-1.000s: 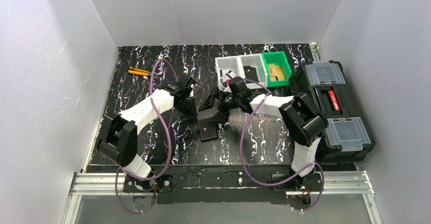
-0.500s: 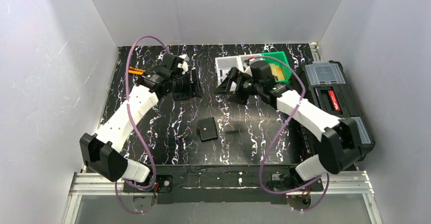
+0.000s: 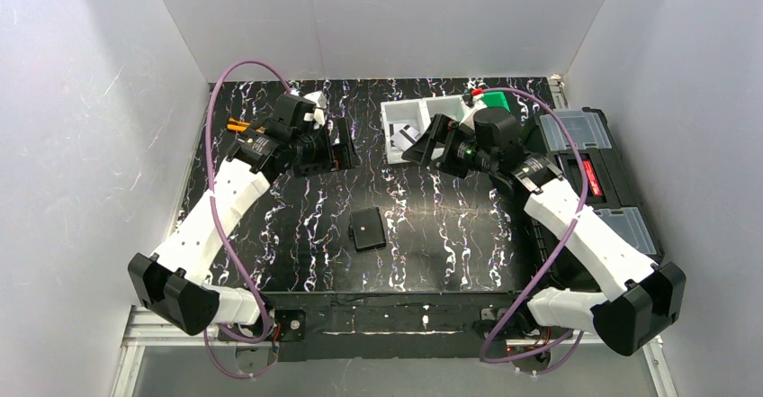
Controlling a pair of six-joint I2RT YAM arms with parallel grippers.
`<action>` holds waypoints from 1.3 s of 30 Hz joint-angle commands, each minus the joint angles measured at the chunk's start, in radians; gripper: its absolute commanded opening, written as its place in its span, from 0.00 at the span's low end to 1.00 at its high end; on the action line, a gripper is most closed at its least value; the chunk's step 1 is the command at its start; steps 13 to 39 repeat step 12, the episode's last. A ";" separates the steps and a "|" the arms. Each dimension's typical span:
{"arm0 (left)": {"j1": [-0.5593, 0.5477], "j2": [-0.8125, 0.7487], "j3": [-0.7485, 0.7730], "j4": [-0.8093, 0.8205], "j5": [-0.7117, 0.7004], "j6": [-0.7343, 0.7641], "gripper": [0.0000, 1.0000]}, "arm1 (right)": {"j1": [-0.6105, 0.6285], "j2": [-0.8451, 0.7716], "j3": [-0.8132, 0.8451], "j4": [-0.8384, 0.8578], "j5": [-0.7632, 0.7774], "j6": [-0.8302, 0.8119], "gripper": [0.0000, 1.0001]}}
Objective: Take the credit cards out of the card holder
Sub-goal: Reset both arms
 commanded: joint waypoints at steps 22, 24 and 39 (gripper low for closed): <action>0.004 -0.062 -0.021 -0.026 -0.057 0.015 0.98 | -0.007 -0.039 0.037 -0.023 0.053 -0.045 0.98; 0.004 -0.062 -0.021 -0.026 -0.057 0.015 0.98 | -0.007 -0.039 0.037 -0.023 0.053 -0.045 0.98; 0.004 -0.062 -0.021 -0.026 -0.057 0.015 0.98 | -0.007 -0.039 0.037 -0.023 0.053 -0.045 0.98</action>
